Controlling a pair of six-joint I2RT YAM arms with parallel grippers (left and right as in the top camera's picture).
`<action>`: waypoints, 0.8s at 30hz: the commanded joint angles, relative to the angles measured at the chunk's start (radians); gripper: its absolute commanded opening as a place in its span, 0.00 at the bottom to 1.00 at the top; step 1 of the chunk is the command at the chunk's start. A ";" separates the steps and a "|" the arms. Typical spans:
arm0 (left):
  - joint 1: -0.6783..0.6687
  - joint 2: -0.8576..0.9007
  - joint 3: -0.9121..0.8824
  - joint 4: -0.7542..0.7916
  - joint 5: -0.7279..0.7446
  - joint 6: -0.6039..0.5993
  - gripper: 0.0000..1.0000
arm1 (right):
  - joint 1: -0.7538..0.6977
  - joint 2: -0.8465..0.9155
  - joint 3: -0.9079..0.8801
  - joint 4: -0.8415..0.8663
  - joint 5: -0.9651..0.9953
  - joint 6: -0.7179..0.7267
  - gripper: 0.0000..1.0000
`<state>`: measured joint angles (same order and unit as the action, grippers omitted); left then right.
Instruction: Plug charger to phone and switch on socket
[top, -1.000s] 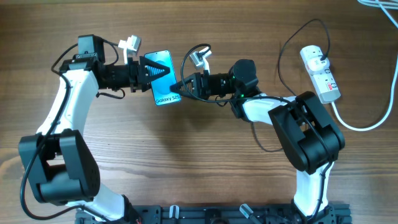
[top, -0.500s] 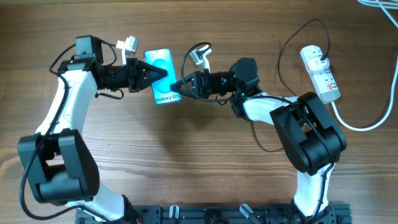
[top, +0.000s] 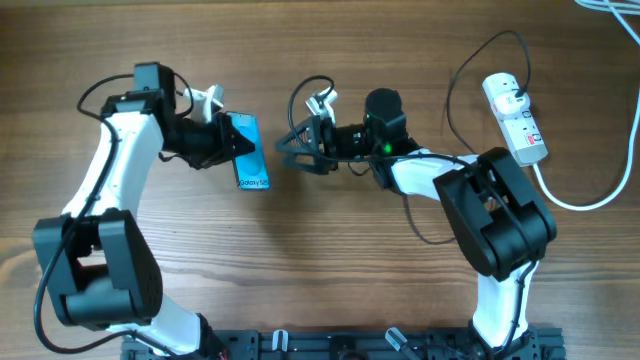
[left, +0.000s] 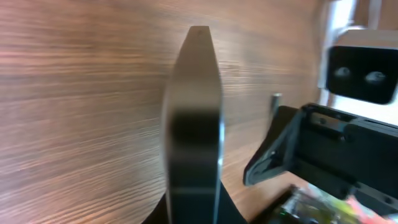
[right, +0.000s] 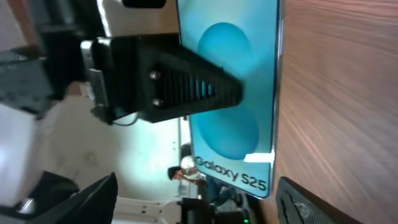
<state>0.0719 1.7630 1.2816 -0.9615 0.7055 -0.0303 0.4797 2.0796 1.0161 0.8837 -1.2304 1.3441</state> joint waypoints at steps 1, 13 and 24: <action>-0.045 -0.016 -0.008 0.005 -0.182 -0.118 0.04 | -0.003 0.009 -0.002 -0.133 -0.025 -0.256 0.86; -0.116 -0.016 -0.008 0.007 -0.303 -0.241 0.04 | 0.000 0.009 -0.002 -0.687 0.240 -0.663 1.00; -0.116 -0.016 -0.008 0.006 -0.283 -0.248 0.04 | -0.016 -0.209 0.114 -1.004 0.308 -0.690 0.61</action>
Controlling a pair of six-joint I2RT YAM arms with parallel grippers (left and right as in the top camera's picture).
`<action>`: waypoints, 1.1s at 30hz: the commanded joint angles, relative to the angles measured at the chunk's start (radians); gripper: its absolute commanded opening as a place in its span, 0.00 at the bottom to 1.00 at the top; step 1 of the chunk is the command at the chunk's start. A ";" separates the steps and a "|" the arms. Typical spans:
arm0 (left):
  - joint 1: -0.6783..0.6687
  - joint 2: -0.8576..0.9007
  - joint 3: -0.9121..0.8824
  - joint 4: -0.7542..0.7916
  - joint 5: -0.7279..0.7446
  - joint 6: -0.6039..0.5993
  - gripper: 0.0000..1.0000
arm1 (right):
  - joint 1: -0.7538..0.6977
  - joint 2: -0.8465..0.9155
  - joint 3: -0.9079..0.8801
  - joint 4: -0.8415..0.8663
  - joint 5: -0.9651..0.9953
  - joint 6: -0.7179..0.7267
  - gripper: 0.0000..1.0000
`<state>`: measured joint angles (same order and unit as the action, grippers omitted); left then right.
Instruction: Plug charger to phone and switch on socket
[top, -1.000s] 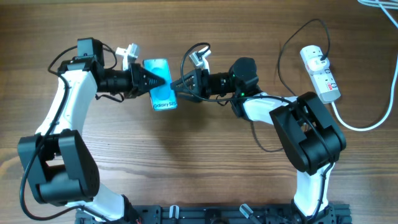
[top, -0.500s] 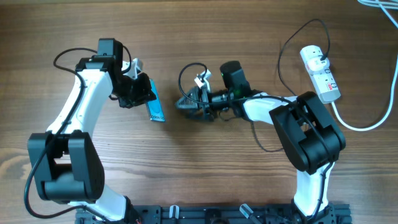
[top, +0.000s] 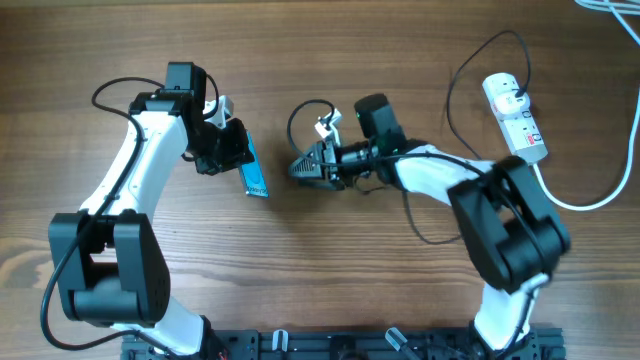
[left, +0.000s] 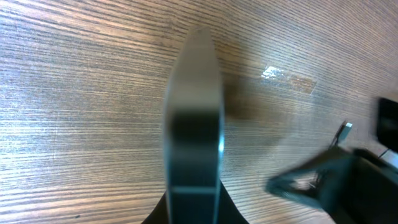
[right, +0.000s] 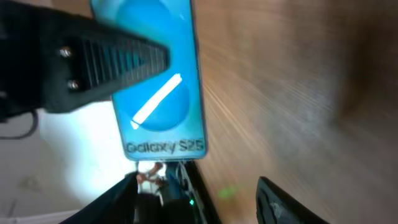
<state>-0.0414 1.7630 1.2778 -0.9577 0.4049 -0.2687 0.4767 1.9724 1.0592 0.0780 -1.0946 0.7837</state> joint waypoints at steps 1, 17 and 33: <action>-0.002 -0.016 -0.005 0.003 0.017 -0.010 0.04 | -0.016 -0.126 0.112 -0.387 0.341 -0.216 0.61; -0.003 -0.016 -0.005 0.029 0.024 -0.087 0.04 | -0.050 -0.156 0.235 -1.020 1.219 -0.544 0.86; -0.003 -0.016 -0.005 0.029 0.024 -0.087 0.04 | -0.134 -0.156 0.089 -0.890 1.099 -0.493 0.14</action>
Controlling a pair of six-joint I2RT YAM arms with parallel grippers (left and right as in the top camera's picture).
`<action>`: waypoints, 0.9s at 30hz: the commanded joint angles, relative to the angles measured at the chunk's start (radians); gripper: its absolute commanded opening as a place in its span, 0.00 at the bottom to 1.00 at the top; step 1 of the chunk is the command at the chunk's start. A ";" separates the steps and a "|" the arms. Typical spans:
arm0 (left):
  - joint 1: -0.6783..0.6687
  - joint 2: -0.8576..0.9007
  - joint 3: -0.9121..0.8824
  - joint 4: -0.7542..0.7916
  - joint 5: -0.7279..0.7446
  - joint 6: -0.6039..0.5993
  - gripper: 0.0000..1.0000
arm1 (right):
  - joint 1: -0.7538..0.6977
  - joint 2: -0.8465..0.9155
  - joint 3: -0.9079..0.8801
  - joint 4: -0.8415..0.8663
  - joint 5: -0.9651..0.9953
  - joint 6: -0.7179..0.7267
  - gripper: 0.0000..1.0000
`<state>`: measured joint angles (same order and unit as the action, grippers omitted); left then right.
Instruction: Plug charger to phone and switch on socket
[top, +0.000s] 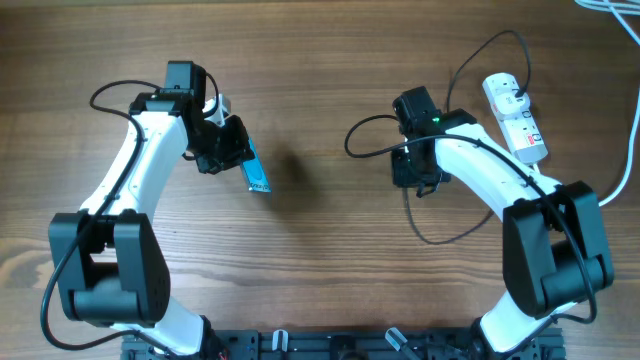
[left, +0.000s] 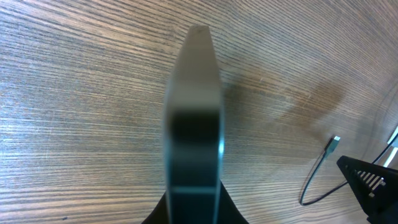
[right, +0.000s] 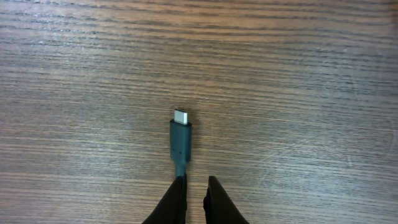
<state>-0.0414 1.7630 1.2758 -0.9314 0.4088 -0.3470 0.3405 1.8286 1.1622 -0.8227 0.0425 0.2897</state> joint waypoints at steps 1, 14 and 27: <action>-0.003 -0.016 -0.003 0.003 0.020 -0.009 0.04 | 0.002 -0.013 -0.024 0.039 -0.037 -0.002 0.16; -0.003 -0.016 -0.003 -0.001 0.020 -0.009 0.04 | 0.002 -0.003 -0.076 0.130 -0.037 -0.001 0.24; -0.002 -0.016 -0.003 -0.001 0.020 -0.009 0.04 | 0.002 -0.002 -0.150 0.184 -0.037 0.002 0.20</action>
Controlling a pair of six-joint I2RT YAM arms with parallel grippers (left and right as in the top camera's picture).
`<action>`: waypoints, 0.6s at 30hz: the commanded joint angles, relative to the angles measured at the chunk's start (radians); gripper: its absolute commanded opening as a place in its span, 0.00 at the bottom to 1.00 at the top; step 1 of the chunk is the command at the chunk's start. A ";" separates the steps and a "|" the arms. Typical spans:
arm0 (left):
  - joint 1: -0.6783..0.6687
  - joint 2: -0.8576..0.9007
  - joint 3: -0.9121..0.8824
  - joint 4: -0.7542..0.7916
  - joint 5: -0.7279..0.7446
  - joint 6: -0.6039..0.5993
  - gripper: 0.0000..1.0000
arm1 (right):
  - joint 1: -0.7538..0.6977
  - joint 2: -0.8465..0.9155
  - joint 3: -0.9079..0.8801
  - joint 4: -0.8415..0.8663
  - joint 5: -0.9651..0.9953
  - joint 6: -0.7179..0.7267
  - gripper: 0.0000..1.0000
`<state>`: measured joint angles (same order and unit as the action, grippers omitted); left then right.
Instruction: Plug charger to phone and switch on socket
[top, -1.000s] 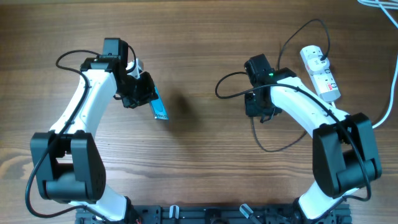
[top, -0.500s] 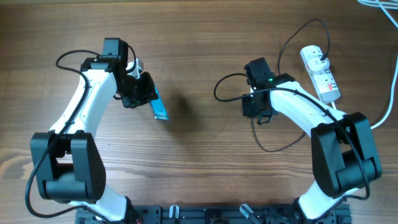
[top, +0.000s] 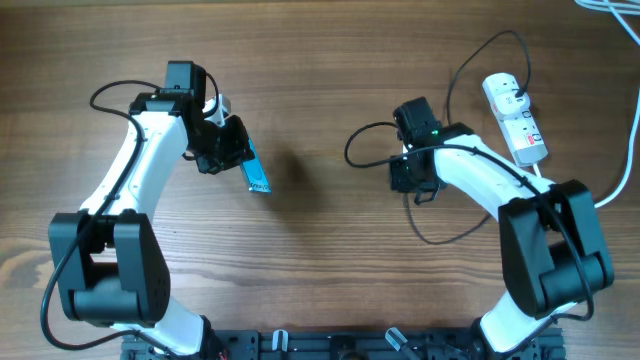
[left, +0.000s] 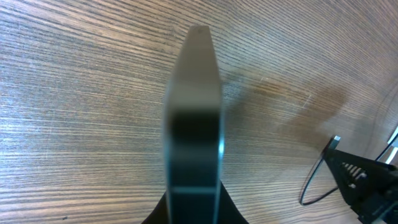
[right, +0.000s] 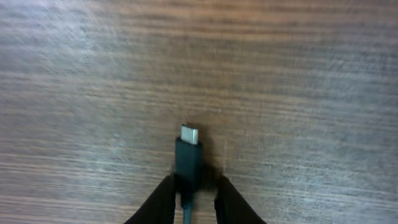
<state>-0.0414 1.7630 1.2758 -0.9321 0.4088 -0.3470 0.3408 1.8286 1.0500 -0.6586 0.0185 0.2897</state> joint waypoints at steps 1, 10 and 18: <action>-0.002 -0.016 -0.003 -0.001 0.020 -0.009 0.04 | 0.002 -0.002 -0.043 0.021 -0.013 0.001 0.15; -0.002 -0.016 -0.003 0.000 0.020 -0.009 0.04 | 0.002 -0.002 -0.042 0.034 -0.013 -0.001 0.12; 0.002 -0.020 -0.002 0.022 0.020 -0.028 0.04 | 0.002 -0.018 -0.005 -0.017 -0.024 0.002 0.04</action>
<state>-0.0414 1.7630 1.2758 -0.9318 0.4088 -0.3470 0.3431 1.8191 1.0348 -0.6334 0.0078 0.2893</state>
